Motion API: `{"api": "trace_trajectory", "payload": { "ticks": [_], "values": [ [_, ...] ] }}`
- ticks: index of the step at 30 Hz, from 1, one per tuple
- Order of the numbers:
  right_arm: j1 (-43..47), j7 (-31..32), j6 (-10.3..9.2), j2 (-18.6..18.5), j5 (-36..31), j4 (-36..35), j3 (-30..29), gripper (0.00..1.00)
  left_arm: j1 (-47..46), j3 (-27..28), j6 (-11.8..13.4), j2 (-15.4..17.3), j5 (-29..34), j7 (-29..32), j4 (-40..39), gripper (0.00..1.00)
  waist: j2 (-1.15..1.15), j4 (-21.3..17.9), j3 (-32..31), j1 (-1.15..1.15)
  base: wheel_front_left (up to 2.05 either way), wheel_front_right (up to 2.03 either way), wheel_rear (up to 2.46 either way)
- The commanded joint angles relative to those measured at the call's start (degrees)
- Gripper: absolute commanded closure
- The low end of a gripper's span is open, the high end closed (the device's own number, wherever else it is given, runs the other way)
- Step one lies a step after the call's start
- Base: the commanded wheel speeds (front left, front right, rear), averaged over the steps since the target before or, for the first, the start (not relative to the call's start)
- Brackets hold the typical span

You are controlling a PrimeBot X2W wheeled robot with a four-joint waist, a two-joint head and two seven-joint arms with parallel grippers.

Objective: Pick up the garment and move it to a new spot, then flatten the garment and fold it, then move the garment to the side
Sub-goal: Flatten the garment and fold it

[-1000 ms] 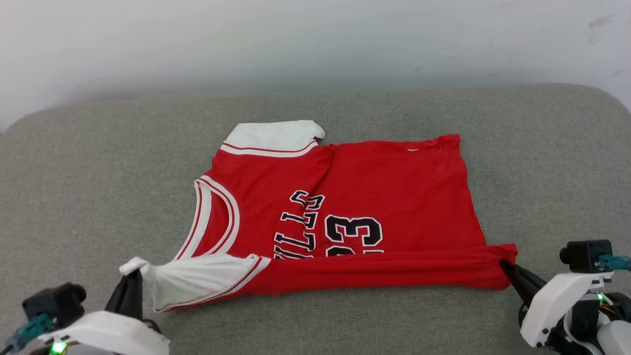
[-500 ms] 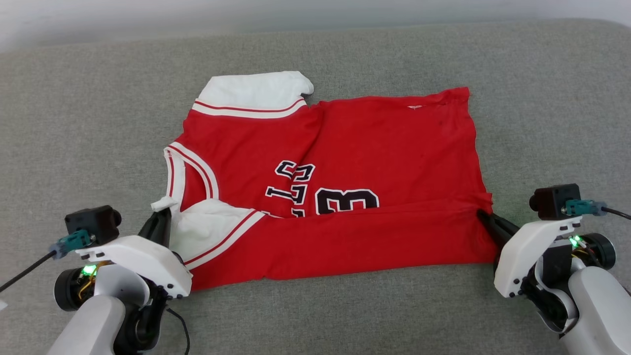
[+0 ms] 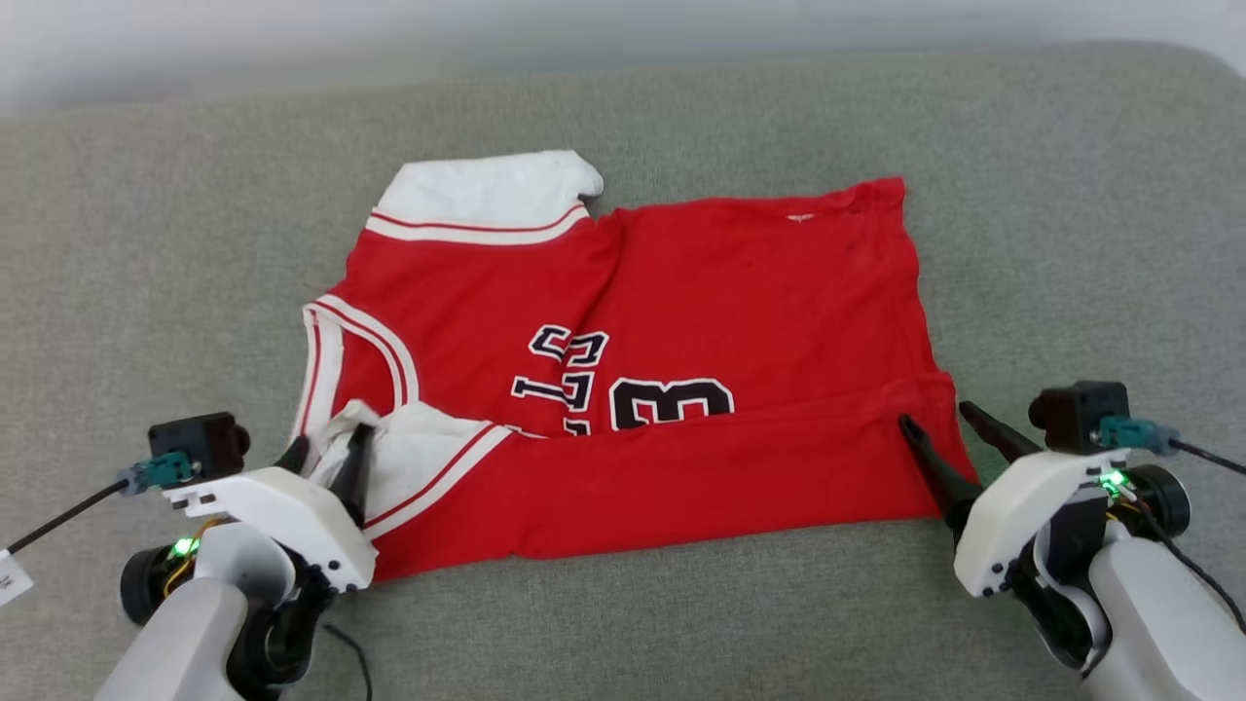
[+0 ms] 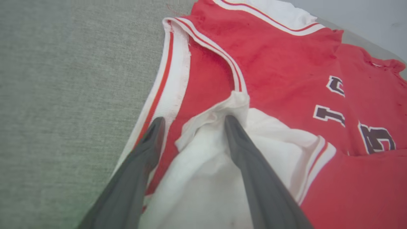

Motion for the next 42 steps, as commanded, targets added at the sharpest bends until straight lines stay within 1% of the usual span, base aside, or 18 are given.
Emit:
{"api": "trace_trajectory", "payload": {
  "ticks": [1, 2, 5, 9, 13, 16, 18, 21, 25, 27, 28, 29, 31, 33, 34, 37, 38, 42],
  "values": [
    [1.36, -2.57, -0.03, -0.43, -0.21, -0.96, -0.09, 0.00, 1.27, 0.39, 0.17, 0.92, -0.37, 0.28, -0.24, 0.00, 0.00, -0.18, -2.52, -0.01, 0.00, 0.00, 0.00],
    [1.36, -2.57, -0.03, -0.43, -0.21, -0.96, -0.09, 0.00, 1.27, 0.39, 0.17, 0.92, -0.37, 0.28, -0.24, 0.00, 0.00, -0.18, -2.52, -0.01, 0.00, 0.00, 0.00],
    [3.02, -5.61, -0.03, -0.40, -0.91, -3.09, -1.28, 0.00, 2.17, 1.22, 0.64, 2.06, -0.88, 0.52, -2.03, 0.00, 0.00, -0.51, -4.94, -0.01, 0.00, 0.00, 0.00],
    [5.67, -9.09, -0.03, 0.02, -3.34, -7.30, -4.15, 0.00, 3.68, 1.91, 1.77, 4.72, -1.92, 3.79, -5.37, 0.00, 0.00, -1.10, -7.52, -0.01, 0.00, 0.00, 0.00],
    [8.35, -10.02, -0.03, 1.12, -6.06, -12.17, -7.25, 0.00, 5.20, 1.71, 3.06, 8.13, -3.14, 9.88, -9.27, 0.00, 0.00, -1.87, -8.90, -0.01, 0.00, 0.00, 0.00],
    [10.51, -9.19, -0.03, 2.21, -7.95, -16.04, -9.43, 0.00, 6.28, 0.55, 3.85, 10.94, -4.23, 16.51, -11.86, 0.00, 0.00, -2.53, -9.02, -0.01, 0.00, 0.00, 0.00],
    [11.62, -8.42, -0.03, 3.24, -8.90, -18.55, -10.14, 0.00, 7.44, 0.52, 4.77, 12.26, -5.73, 20.29, -13.58, 0.00, 0.00, -3.46, -8.55, -0.01, 0.00, 0.00, 0.00],
    [13.02, -7.46, -0.03, 4.62, -9.67, -21.91, -11.21, 0.00, 9.42, 0.41, 6.54, 14.49, -6.41, 23.84, -15.62, 0.00, 0.00, -4.72, -7.21, -0.01, 0.00, 0.00, 0.00],
    [14.22, -6.62, -0.03, 6.04, -10.67, -25.33, -12.05, 0.00, 11.89, 1.01, 8.64, 15.91, -7.38, 25.66, -16.52, 0.00, 0.00, -6.02, -4.89, -0.01, 0.00, 0.00, 0.00],
    [14.58, -6.19, -0.03, 6.47, -11.03, -26.45, -12.40, 0.00, 12.72, 1.07, 9.17, 16.04, -8.09, 26.66, -16.15, 0.00, 0.00, -6.41, -3.78, -0.01, 0.00, 0.00, 0.00],
    [14.64, -6.15, -0.03, 6.64, -11.10, -26.86, -12.48, 0.00, 13.02, 1.00, 9.36, 15.86, -8.66, 27.39, -15.89, 0.00, 0.00, -6.56, -3.31, -0.01, 0.00, 0.00, 0.00],
    [14.41, -5.74, -0.03, 6.93, -11.23, -27.64, -12.77, 0.00, 13.99, -0.57, 9.75, 15.47, -9.97, 30.66, -14.16, 0.00, 0.00, -6.85, -2.14, -0.01, 0.00, 0.00, 0.00],
    [14.25, -5.59, -0.03, 6.99, -11.17, -27.97, -12.82, 0.00, 14.63, -1.54, 9.55, 14.26, -11.56, 33.18, -13.12, 0.00, 0.00, -6.94, -1.70, -0.01, 0.00, 0.00, 0.00],
    [14.20, -5.54, -0.03, 6.86, -11.07, -28.26, -13.00, 0.00, 14.63, -2.08, 8.67, 13.21, -12.63, 33.93, -12.66, 0.85, 0.00, -6.95, -1.52, -0.01, 0.00, 0.00, 0.00],
    [14.17, -5.45, -0.03, 6.73, -11.03, -28.36, -13.11, 0.00, 14.22, -2.03, 8.20, 12.74, -12.68, 33.23, -12.58, 1.00, 0.00, -6.92, -1.50, -0.01, 0.00, 0.00, 0.00],
    [14.12, -5.05, -0.03, 6.19, -11.00, -28.59, -13.66, 0.00, 12.95, -1.90, 6.49, 12.16, -11.88, 31.10, -12.26, 1.00, 0.00, -6.57, -1.78, -0.01, 0.00, 0.00, 0.00],
    [14.15, -4.77, -0.03, 6.03, -10.95, -28.69, -13.86, 0.00, 12.59, -1.69, 6.00, 12.47, -11.54, 30.36, -11.96, 1.00, 0.00, -6.43, -1.94, -0.01, 0.00, 0.00, 0.00],
    [14.35, -0.87, -0.04, 5.64, -9.45, -27.49, -14.65, 0.00, 10.64, -0.51, 3.99, 12.18, -9.98, 25.93, -12.32, 1.00, 0.00, -5.90, -2.64, -0.01, 0.00, 0.00, 0.00]
  ]
}}
